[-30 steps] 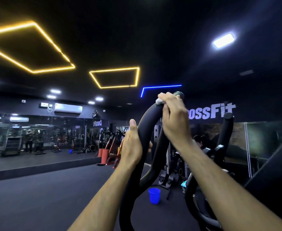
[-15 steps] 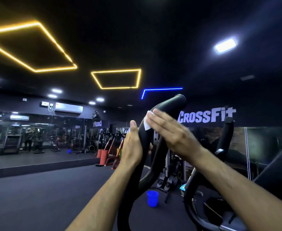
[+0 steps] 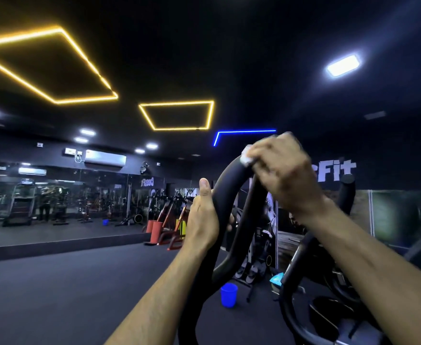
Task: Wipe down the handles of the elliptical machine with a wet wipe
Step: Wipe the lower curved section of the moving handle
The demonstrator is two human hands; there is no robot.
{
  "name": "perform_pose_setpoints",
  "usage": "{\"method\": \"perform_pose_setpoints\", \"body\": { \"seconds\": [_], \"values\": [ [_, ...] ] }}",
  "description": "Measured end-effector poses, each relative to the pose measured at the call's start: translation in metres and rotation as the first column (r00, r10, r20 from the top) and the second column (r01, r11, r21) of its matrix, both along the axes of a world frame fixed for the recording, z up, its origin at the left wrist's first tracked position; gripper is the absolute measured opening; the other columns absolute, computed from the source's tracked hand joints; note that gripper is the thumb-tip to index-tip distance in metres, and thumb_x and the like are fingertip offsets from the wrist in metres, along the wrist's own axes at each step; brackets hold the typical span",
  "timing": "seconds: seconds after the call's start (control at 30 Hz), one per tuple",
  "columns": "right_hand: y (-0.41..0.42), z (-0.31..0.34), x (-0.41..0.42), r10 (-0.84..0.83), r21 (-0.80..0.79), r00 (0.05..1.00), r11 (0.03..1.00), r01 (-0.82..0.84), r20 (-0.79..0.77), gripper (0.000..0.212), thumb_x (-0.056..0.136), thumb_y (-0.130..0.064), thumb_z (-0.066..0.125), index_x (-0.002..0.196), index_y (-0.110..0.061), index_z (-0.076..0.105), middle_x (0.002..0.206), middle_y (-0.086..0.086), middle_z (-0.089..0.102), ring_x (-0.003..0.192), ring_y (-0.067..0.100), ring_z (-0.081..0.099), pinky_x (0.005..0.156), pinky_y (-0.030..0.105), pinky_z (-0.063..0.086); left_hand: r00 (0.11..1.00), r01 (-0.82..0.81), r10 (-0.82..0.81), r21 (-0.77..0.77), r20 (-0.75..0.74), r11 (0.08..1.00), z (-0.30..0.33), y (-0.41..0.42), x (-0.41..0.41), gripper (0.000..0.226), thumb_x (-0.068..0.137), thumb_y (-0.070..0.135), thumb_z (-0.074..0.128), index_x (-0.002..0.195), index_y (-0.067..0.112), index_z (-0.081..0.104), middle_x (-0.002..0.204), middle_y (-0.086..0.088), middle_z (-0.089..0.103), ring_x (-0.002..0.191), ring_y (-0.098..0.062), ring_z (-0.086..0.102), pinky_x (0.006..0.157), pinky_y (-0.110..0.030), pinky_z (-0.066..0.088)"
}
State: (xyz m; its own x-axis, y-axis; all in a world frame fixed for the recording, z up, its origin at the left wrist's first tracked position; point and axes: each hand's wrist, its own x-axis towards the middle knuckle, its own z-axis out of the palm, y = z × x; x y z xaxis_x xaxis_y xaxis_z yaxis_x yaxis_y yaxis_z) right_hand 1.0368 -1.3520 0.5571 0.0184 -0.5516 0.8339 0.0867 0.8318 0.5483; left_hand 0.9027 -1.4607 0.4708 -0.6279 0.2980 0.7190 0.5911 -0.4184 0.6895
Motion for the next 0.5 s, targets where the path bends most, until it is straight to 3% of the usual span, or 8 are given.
{"method": "perform_pose_setpoints", "body": {
  "seconds": [0.07, 0.17, 0.27, 0.33, 0.4, 0.5],
  "values": [
    [0.001, 0.012, 0.001, -0.052, -0.117, 0.995, 0.992, 0.042, -0.084, 0.011, 0.087, 0.002, 0.064, 0.09, -0.007, 0.071, 0.099, 0.008, 0.066, 0.089, 0.031, 0.056, 0.079, 0.035, 0.049, 1.0, 0.018, -0.018, 0.012, 0.008, 1.0, 0.0, 0.0, 0.0, 0.091, 0.104, 0.07, 0.009, 0.083, 0.005, 0.069, 0.061, -0.015, 0.068, 0.05, -0.025, 0.061, 0.057, -0.035, 0.047],
    [-0.006, 0.007, -0.015, -0.158, -0.218, 0.986, 0.962, 0.167, 0.055, 0.023, 0.087, -0.007, 0.048, 0.094, -0.007, 0.071, 0.103, 0.007, 0.061, 0.094, 0.028, 0.053, 0.073, 0.041, 0.055, 1.0, 0.0, 0.0, 0.001, -0.006, 1.0, 0.0, 0.0, 0.003, 0.093, 0.105, 0.068, 0.009, 0.079, 0.001, 0.068, 0.061, -0.017, 0.068, 0.05, -0.025, 0.061, 0.056, -0.033, 0.046],
    [-0.012, 0.007, -0.012, 0.05, -0.373, 0.992, 0.928, -0.002, 0.12, 0.022, 0.088, -0.011, 0.056, 0.098, -0.012, 0.075, 0.098, 0.003, 0.065, 0.09, 0.016, 0.053, 0.085, 0.019, 0.047, 1.0, 0.007, -0.007, -0.018, 0.003, 1.0, -0.001, -0.001, 0.003, 0.093, 0.105, 0.069, 0.009, 0.084, -0.001, 0.067, 0.062, -0.016, 0.068, 0.05, -0.025, 0.061, 0.054, -0.032, 0.046],
    [-0.014, 0.016, -0.002, 0.227, -0.548, 0.971, 0.823, -0.15, 0.075, 0.014, 0.091, -0.018, 0.066, 0.102, -0.019, 0.074, 0.093, -0.001, 0.067, 0.082, 0.01, 0.058, 0.078, 0.014, 0.047, 1.0, 0.017, -0.017, -0.018, 0.026, 1.0, 0.0, -0.001, 0.003, 0.091, 0.105, 0.069, 0.01, 0.086, 0.0, 0.066, 0.061, -0.015, 0.068, 0.049, -0.024, 0.061, 0.051, -0.031, 0.046],
    [-0.009, 0.027, 0.001, 0.229, -0.669, 0.971, 0.732, -0.128, 0.064, 0.019, 0.09, -0.026, 0.073, 0.109, -0.022, 0.07, 0.099, -0.001, 0.062, 0.085, 0.01, 0.06, 0.076, 0.019, 0.046, 1.0, 0.004, -0.003, -0.019, 0.022, 1.0, 0.0, -0.002, 0.005, 0.089, 0.105, 0.067, 0.009, 0.083, 0.002, 0.066, 0.061, -0.015, 0.068, 0.049, -0.023, 0.062, 0.05, -0.029, 0.045],
    [-0.005, 0.035, -0.002, 0.152, -0.702, 0.968, 0.712, 0.035, 0.202, 0.017, 0.092, -0.033, 0.072, 0.105, -0.021, 0.073, 0.106, 0.0, 0.055, 0.094, 0.011, 0.056, 0.076, 0.017, 0.04, 1.0, 0.008, -0.008, -0.011, 0.013, 1.0, 0.0, -0.003, 0.007, 0.085, 0.106, 0.065, 0.009, 0.078, 0.008, 0.066, 0.06, -0.015, 0.067, 0.049, -0.023, 0.061, 0.051, -0.03, 0.046]
  ]
}}
